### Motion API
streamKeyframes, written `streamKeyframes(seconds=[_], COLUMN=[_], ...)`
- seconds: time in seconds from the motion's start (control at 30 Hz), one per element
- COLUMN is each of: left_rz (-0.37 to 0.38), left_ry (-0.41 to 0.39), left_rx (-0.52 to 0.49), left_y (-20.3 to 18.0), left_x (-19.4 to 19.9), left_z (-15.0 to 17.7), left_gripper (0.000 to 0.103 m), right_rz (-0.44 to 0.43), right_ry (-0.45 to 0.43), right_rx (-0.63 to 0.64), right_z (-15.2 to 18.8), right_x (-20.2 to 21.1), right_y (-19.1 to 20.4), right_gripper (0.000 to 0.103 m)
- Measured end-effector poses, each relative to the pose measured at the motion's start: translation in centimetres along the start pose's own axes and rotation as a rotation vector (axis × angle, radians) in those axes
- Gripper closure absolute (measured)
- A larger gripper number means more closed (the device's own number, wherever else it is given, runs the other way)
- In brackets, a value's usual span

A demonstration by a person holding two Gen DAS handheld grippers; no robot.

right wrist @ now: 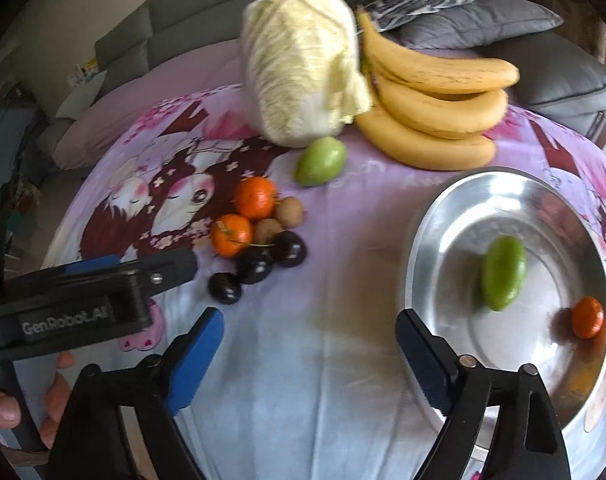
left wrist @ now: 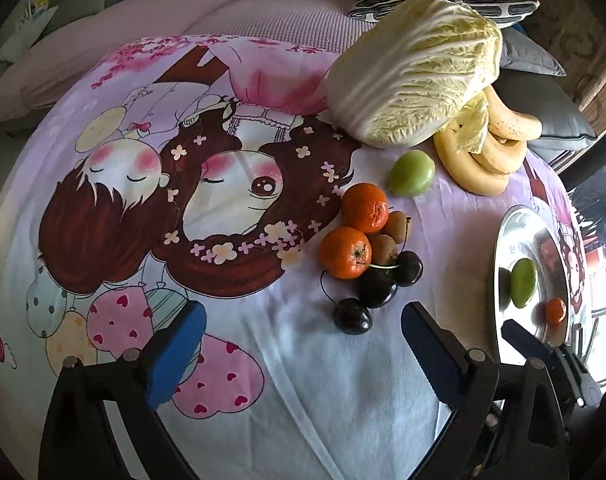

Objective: Organize fruits
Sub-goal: 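Grasp a dark cherry by its body with the right tool while the left tool approaches a tangerine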

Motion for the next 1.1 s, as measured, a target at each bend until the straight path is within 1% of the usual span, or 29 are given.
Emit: streamKeyframes(seconds=[0.07,0.1,0.13,0.17,0.3,0.6,0.7,0.77,0.87,1.03,1.1], left_rz=[0.002,0.002,0.003,0.004,0.016,0.025,0.016,0.008,0.021,-0.003,0.001], left_ry=[0.016,0.026,0.040,0.053,0.086,0.104,0.103,0.104,0.108,0.111,0.110], left_rx=[0.014,0.019,0.027,0.035,0.062,0.100,0.109,0.100,0.086,0.090,0.091], left_y=[0.4,0.6,0.9,1.2,1.9,2.7,3.3,3.5,3.3,3.5,3.6], left_x=[-0.5,-0.9,-1.3,-1.6,-2.8,-3.5,-3.4,-3.7,-3.8,-4.1,-4.0], left_z=[0.0,0.0,0.1,0.1,0.2,-0.2,-0.2,-0.3,-0.4,-0.7,-0.6], left_gripper=[0.006,0.009,0.016,0.017,0.018,0.018,0.018,0.018,0.018,0.018,0.018], right_rz=[-0.015,-0.019,-0.022,-0.025,-0.046,-0.064,-0.075,-0.080,-0.089,-0.089,-0.089], right_ry=[0.012,0.019,0.024,0.031,0.045,0.068,0.072,0.062,0.055,0.070,0.068], right_rx=[0.010,0.015,0.020,0.023,0.023,0.050,0.056,0.065,0.069,0.076,0.069], right_z=[0.1,0.1,0.2,0.2,0.3,0.1,0.1,-0.1,-0.3,-0.1,-0.1], right_x=[-0.6,-0.8,-1.1,-1.5,-2.5,-5.4,-6.0,-6.2,-6.5,-7.4,-7.6], right_y=[0.6,0.8,1.0,1.2,1.8,3.2,3.5,3.7,4.0,4.4,4.2], right_gripper=[0.018,0.019,0.020,0.021,0.024,0.031,0.037,0.045,0.047,0.052,0.054])
Point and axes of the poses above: each gripper's, at about its wrist camera, not at the fingertips, and x roughly against the way its jaws point, y to its left, z to its underside, the point moved 9 cm from there along -x, roughly the way its jaws point, and after that the axes turned 12 degrees about -z, right-handed, at the moved point
